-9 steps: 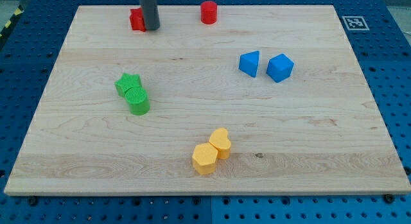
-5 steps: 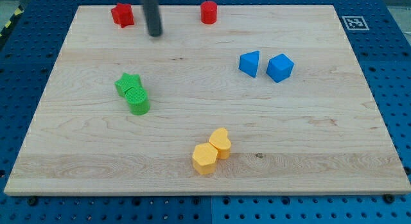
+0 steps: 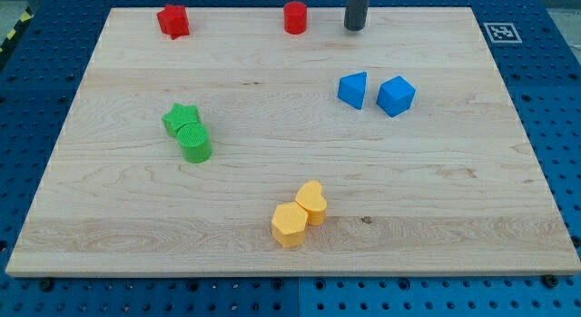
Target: Push red circle into red star
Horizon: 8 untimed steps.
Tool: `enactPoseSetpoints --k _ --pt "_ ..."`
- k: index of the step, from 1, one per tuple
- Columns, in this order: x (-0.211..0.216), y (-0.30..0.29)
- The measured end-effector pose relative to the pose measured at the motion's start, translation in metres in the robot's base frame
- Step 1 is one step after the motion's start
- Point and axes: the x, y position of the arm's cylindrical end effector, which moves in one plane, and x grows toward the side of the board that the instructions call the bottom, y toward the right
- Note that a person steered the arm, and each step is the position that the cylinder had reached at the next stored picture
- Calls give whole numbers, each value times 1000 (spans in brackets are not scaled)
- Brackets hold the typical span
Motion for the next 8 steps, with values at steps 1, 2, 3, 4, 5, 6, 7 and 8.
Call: enactPoseSetpoints --k 1,2,3,4,5,6,7,8 --pt "0 -38" --pt "0 -83" --pt "0 -95" --pt "0 -83" --pt "-17 -79" --pt "-20 -79" --pt "-20 -89" --pt "-20 -117"
